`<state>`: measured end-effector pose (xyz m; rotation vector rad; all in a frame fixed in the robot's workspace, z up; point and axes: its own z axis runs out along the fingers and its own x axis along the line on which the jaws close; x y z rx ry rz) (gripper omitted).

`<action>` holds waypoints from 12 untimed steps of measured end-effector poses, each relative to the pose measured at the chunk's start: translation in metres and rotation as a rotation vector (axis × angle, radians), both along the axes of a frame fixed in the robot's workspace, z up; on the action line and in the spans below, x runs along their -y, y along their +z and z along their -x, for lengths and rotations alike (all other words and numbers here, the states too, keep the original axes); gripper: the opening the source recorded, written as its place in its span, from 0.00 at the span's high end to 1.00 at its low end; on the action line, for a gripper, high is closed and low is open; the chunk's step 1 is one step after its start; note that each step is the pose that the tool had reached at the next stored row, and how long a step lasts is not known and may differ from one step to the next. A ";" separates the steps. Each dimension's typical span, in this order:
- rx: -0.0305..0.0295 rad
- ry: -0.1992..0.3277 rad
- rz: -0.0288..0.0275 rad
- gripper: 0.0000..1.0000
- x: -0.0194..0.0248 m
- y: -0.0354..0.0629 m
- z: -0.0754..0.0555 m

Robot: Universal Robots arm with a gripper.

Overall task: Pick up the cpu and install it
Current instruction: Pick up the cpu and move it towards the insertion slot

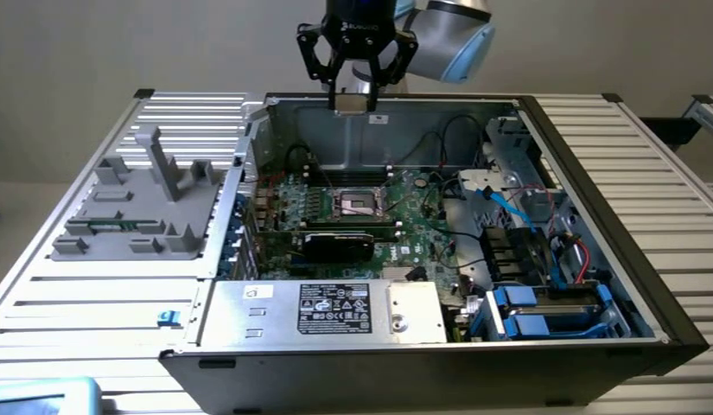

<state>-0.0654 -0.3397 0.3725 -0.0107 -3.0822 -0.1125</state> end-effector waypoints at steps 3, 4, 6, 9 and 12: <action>-0.0001 -0.003 0.0001 0.46 -0.0029 -0.0027 -0.002; 0.0001 -0.004 -0.0002 0.46 -0.0030 -0.0038 -0.003; 0.0001 -0.007 -0.0002 0.46 -0.0030 -0.0058 -0.006; -0.0001 -0.010 0.0001 0.46 -0.0032 -0.0084 -0.009; 0.0000 -0.010 0.0001 0.46 -0.0037 -0.0103 -0.009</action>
